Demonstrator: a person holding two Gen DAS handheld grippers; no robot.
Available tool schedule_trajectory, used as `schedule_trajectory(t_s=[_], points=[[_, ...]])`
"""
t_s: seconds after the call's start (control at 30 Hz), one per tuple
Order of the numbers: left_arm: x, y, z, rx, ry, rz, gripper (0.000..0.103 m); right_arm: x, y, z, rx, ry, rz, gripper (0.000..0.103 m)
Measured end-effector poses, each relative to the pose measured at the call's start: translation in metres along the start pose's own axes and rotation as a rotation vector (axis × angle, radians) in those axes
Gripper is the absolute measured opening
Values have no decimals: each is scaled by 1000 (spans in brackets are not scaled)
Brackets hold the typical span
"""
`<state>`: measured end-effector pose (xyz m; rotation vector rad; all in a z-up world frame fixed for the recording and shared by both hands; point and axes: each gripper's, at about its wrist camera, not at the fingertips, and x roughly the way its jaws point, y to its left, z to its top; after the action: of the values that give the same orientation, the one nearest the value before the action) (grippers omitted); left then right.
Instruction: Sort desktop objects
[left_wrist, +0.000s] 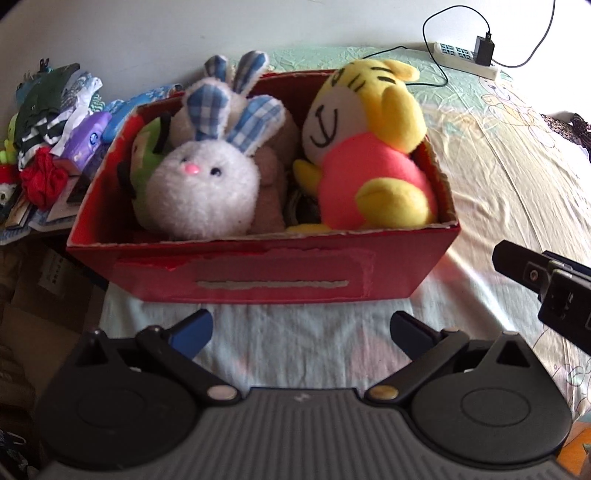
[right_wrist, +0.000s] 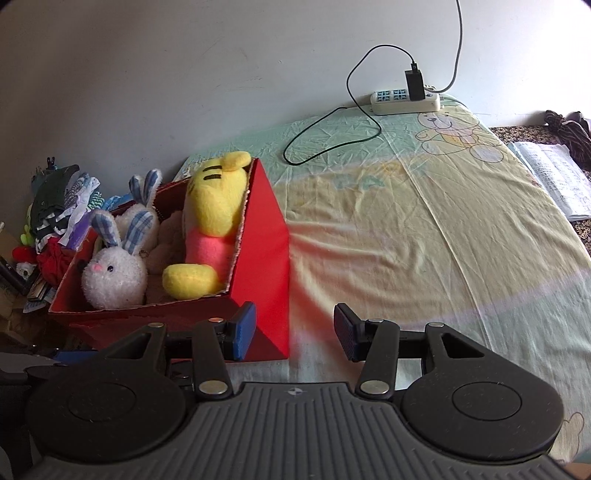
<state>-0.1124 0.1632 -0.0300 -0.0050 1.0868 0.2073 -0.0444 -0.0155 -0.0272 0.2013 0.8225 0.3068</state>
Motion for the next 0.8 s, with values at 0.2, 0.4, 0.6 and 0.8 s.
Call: schedule_trajectory(t_s=[0.2,0.4,0.6,0.8], points=[[-8,32,4,-16,-19,1,102,-4,30,5,-31,-3,29,50],[-20,62,13,-14,-54,-3,102,-10,56,12,-51,-19,56,50],[-32,84,30,16,-94,2,102,-13,77,23,-38,-60,61,50],[-41,105,53,33,-145,18,102,-12,98,37,-33,-106,54,50]])
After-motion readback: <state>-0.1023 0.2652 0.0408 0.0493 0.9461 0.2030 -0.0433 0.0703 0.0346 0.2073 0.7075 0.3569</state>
